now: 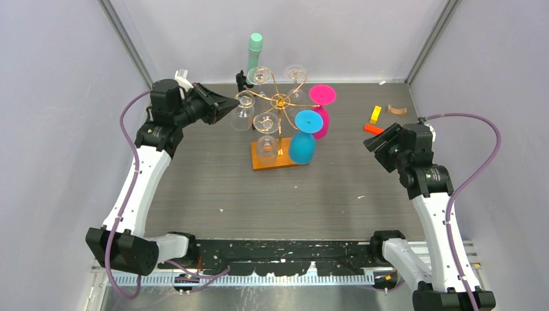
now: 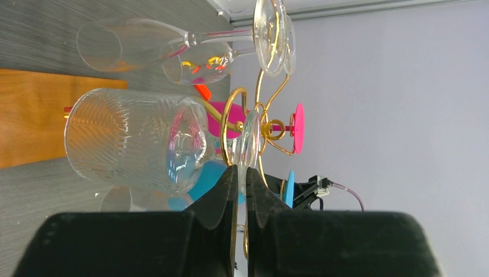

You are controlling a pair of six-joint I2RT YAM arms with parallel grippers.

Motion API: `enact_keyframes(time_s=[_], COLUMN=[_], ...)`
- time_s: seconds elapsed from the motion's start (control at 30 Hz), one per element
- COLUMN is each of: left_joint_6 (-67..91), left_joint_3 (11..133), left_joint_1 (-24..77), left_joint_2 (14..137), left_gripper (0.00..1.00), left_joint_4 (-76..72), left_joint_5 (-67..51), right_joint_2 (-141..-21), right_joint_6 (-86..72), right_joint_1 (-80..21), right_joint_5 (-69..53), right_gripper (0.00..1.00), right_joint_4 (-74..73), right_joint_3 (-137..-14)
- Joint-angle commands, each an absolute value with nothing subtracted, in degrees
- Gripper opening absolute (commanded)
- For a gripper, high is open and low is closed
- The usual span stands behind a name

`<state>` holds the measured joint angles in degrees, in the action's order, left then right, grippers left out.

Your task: Take the wine glass off the wine glass rack

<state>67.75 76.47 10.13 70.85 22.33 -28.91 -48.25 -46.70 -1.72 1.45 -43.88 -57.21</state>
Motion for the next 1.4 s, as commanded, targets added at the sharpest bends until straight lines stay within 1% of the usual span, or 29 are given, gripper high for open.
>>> enact_keyframes(time_s=[0.0, 0.13, 0.27, 0.33, 0.37, 0.4, 0.47, 0.53, 0.57, 0.6, 0.67, 0.73, 0.77, 0.87, 0.97, 1.1, 1.2, 1.27, 1.3, 1.33, 1.37], left_joint_6=[68.66, 68.23, 67.53, 66.76, 66.2, 65.93, 65.6, 65.65, 65.65, 65.7, 65.92, 66.02, 66.01, 66.1, 65.96, 62.28, 56.83, 55.28, 54.95, 55.05, 55.17], left_joint_3=[74.98, 74.3, 74.83, 75.85, 76.37, 76.84, 77.21, 77.57, 77.82, 78.03, 78.49, 79.1, 79.45, 80.12, 80.66, 83.02, 85.69, 86.23, 86.33, 86.31, 86.31], left_joint_1=[10.63, 10.66, 10.63, 10.64, 10.71, 10.72, 10.72, 10.72, 10.72, 10.72, 10.81, 11.02, 11.25, 11.67, 11.91, 12.06, 12.22, 12.22, 12.22, 12.22, 12.22], left_joint_2=[67.98, 69.04, 69.84, 70.0, 69.94, 69.92, 70.08, 70.42, 70.87, 71.25, 72.08, 72.94, 73.26, 74.24, 74.57, 74.09, 72.33, 72.1, 72.22, 72.37, 72.6], left_gripper=[0.02, 0.2, 0.48, 0.64, 0.7, 0.74, 0.76, 0.74, 0.71, 0.67, 0.55, 0.47, 0.44, 0.41, 0.36, 0.22, 0.16, 0.1, 0.03, 0.0, 0.0], left_joint_4=[19.56, 20.31, 20.06, 20.0, 19.96, 20.01, 19.98, 19.95, 19.95, 19.95, 19.94, 19.95, 19.95, 19.95, 20.12, 25.54, 32.21, 33.76, 33.97, 33.96, 33.82], left_joint_5=[-28.56, -27.93, -27.58, -27.36, -27.01, -26.7, -26.25, -26.39, -26.49, -26.72, -27.17, -27.49, -27.63, -27.77, -27.86, -26.34, -21.44, -20.63, -21.24, -21.8, -22.09], right_joint_2=[-47.78, -47.67, -47.55, -47.57, -47.73, -47.86, -48.1, -48.23, -48.29, -48.32, -48.4, -48.49, -48.51, -48.52, -48.59, -48.65, -48.6, -48.65, -48.71, -48.94, -49.03], right_joint_6=[-46.72, -46.48, -46.06, -46.06, -46.05, -45.97, -45.9, -45.97, -45.97, -45.92, -45.9, -45.79, -45.77, -45.75, -45.77, -45.72, -45.7, -45.78, -45.74, -45.6, -45.57], right_joint_1=[-1.71, -1.76, -1.67, -1.68, -1.69, -1.73, -1.72, -1.74, -1.71, -1.73, -1.69, -1.68, -1.72, -1.7, -1.69, -1.72, -1.69, -1.69, -1.68, -1.72, -1.69], right_joint_5=[2.37, 2.62, 2.98, 2.94, 2.92, 2.8, 2.71, 2.65, 2.69, 2.71, 2.79, 2.88, 2.92, 3.1, 3.16, 3.17, 3.38, 3.49, 3.57, 3.59, 3.62], right_gripper=[0.61, 0.61, 0.61, 0.61, 0.61, 0.61, 0.61, 0.61, 0.61, 0.61, 0.61, 0.61, 0.61, 0.61, 0.61, 0.61, 0.6, 0.6, 0.6, 0.6, 0.6], right_joint_4=[-42.64, -42.66, -42.65, -42.65, -42.65, -42.64, -42.65, -42.67, -42.7, -42.66, -42.64, -42.63, -42.63, -42.66, -42.66, -42.64, -42.63, -42.59, -42.61, -42.6, -42.57], right_joint_3=[-57.4, -57.35, -57.24, -57.23, -57.22, -57.26, -57.37, -57.35, -57.32, -57.35, -57.38, -57.39, -57.35, -57.31, -57.31, -57.38, -57.37, -57.17, -57.14, -57.18, -57.14])
